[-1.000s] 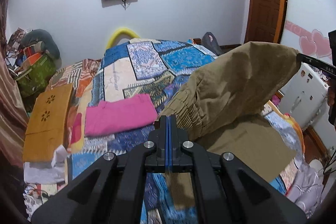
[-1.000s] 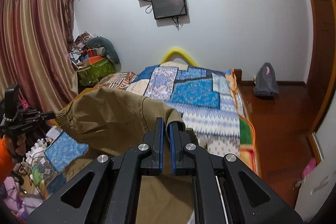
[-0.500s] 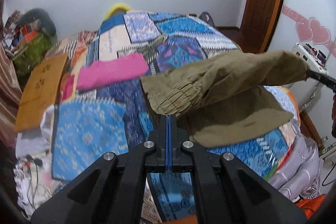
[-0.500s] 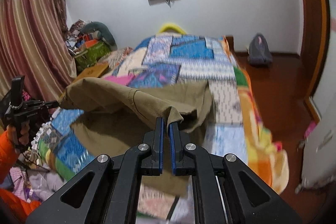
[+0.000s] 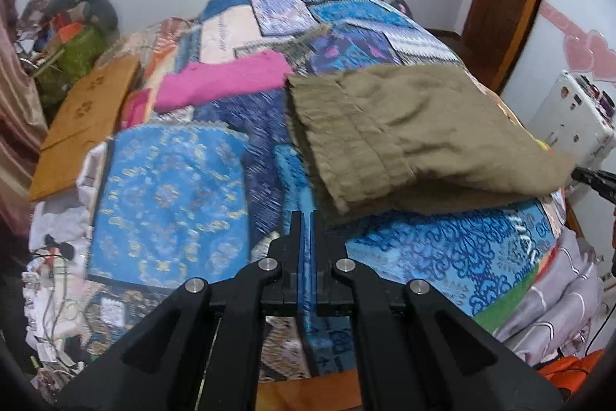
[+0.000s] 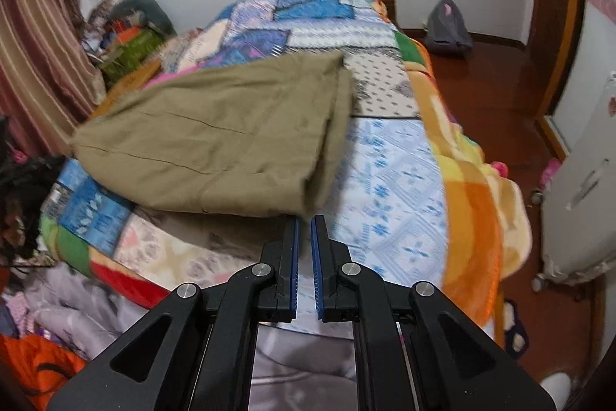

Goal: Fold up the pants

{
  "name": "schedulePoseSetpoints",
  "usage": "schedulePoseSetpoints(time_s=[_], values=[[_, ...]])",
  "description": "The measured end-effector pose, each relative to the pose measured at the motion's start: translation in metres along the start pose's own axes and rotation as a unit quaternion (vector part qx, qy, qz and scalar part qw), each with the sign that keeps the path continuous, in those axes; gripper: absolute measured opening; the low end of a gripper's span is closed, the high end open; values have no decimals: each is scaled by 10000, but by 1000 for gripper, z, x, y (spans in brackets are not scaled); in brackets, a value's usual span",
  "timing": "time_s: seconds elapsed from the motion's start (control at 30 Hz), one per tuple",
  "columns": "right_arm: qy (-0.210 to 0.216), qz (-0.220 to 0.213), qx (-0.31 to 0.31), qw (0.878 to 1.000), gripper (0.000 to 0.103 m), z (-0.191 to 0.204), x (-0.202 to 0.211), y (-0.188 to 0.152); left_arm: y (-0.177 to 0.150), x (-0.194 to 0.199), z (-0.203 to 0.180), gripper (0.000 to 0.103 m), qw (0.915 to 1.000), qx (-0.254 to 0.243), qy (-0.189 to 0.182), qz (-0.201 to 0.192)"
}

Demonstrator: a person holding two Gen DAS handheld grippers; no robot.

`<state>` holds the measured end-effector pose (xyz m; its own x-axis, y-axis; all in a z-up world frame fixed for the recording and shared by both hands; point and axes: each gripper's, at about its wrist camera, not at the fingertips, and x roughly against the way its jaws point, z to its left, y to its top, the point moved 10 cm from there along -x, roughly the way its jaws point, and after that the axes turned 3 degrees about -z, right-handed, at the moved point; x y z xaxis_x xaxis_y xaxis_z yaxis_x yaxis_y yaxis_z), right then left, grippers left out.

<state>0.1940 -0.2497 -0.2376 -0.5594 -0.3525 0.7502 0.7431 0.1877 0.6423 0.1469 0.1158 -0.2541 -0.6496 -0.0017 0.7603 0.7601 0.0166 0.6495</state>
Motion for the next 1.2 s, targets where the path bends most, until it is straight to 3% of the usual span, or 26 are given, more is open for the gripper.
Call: schedulePoseSetpoints(time_s=[0.17, 0.3, 0.33, 0.5, 0.7, 0.87, 1.2], values=[[-177, -233, 78, 9995, 9, -4, 22, 19, 24, 13, 1, 10, 9998, 75, -51, -204], [-27, -612, 287, 9977, 31, 19, 31, 46, 45, 14, -17, 33, 9992, 7, -182, -357], [37, -654, 305, 9974, 31, 24, 29, 50, 49, 13, -23, 37, 9990, -14, -238, -380], [400, -575, 442, 9966, 31, 58, 0, 53, 53, -8, -55, 40, 9984, -147, -485, -255], [617, 158, 345, 9974, 31, 72, -54, 13, 29, -48, -65, 46, 9990, -127, -421, 112], [709, 255, 169, 9970, 31, 65, -54, 7, 21, -54, -62, 53, 9990, -15, -429, 141], [221, -203, 328, 9990, 32, 34, -40, 64, 86, -38, -21, 54, 9994, 127, -5, -336]])
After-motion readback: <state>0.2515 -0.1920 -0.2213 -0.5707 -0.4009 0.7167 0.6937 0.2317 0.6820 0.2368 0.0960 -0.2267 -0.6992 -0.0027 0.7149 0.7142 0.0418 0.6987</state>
